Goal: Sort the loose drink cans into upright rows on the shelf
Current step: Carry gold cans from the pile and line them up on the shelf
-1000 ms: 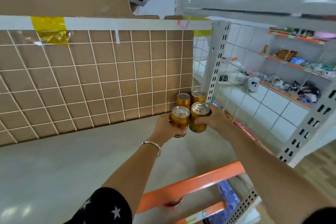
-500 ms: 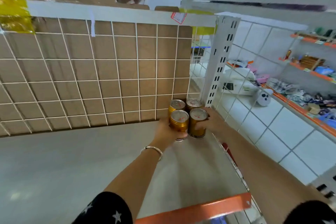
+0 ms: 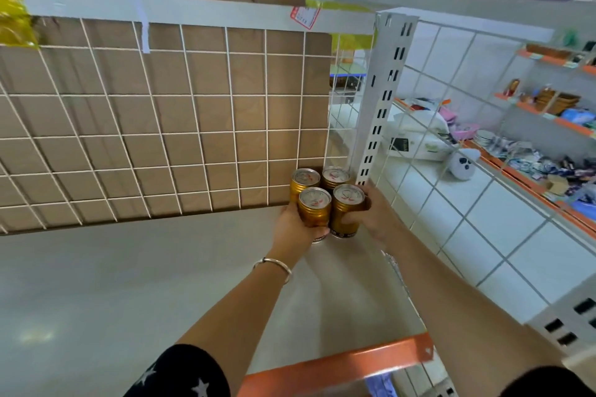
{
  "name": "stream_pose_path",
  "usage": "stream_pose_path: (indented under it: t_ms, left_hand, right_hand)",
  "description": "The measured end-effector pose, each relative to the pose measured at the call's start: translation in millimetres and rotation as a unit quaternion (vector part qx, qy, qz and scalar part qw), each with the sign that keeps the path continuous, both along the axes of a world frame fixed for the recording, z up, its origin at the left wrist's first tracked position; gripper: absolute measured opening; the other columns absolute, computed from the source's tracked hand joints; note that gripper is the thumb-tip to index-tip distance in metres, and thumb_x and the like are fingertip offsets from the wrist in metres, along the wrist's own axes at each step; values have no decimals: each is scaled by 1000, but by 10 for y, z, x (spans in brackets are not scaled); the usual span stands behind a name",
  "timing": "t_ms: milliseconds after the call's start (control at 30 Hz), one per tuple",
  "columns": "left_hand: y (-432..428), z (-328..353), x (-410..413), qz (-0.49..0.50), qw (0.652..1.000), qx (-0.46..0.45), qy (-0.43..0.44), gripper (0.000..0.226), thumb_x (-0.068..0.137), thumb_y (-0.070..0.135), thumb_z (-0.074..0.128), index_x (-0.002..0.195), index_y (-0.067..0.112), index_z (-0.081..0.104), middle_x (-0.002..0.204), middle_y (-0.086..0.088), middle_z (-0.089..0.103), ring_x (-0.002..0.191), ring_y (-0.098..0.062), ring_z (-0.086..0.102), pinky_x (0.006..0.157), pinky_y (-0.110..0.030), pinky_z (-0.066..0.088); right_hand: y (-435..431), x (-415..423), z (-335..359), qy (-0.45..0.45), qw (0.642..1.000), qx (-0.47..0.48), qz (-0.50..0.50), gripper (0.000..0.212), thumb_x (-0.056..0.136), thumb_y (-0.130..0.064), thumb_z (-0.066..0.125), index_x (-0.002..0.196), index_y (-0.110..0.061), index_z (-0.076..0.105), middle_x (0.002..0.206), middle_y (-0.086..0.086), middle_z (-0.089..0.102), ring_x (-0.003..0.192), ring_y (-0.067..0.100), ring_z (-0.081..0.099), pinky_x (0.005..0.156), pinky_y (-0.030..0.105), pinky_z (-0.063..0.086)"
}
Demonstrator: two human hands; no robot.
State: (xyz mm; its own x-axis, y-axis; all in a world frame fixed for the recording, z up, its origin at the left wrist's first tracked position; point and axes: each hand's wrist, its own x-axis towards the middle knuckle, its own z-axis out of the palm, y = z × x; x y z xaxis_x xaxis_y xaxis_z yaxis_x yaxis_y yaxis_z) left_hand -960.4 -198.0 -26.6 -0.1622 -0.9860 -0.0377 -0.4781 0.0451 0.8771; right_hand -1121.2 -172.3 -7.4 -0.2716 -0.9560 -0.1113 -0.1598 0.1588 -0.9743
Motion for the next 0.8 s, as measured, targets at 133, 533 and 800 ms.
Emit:
stream_pose_path:
  t_ms: [133, 533, 800]
  left_hand:
    - [59, 11, -5, -9, 1000, 11, -16, 83, 65, 25, 84, 135, 15, 41, 127, -6, 57, 118, -25, 54, 100, -37, 44]
    - [379, -87, 1210, -58, 987, 18, -147, 53, 85, 26, 66, 133, 13, 49, 140, -7, 47, 130, -22, 42, 108, -27, 29]
    - [788, -86, 2180, -75, 987, 2, -145, 43, 84, 19, 64, 125, 10, 57, 131, -10, 55, 120, -23, 52, 99, -24, 37]
  right_hand:
    - [30, 39, -29, 12, 1000, -20, 16, 65, 58, 7, 77, 113, -18, 53, 106, -2, 65, 104, 18, 60, 94, 38, 48]
    - [305, 575, -174, 91, 987, 64, -116, 39, 71, -16, 73, 109, -19, 62, 104, 7, 63, 97, 25, 59, 85, 34, 46]
    - [937, 1705, -190, 273, 954, 117, -34, 46, 84, -15, 65, 129, -9, 54, 134, 15, 50, 117, 28, 50, 93, 30, 39]
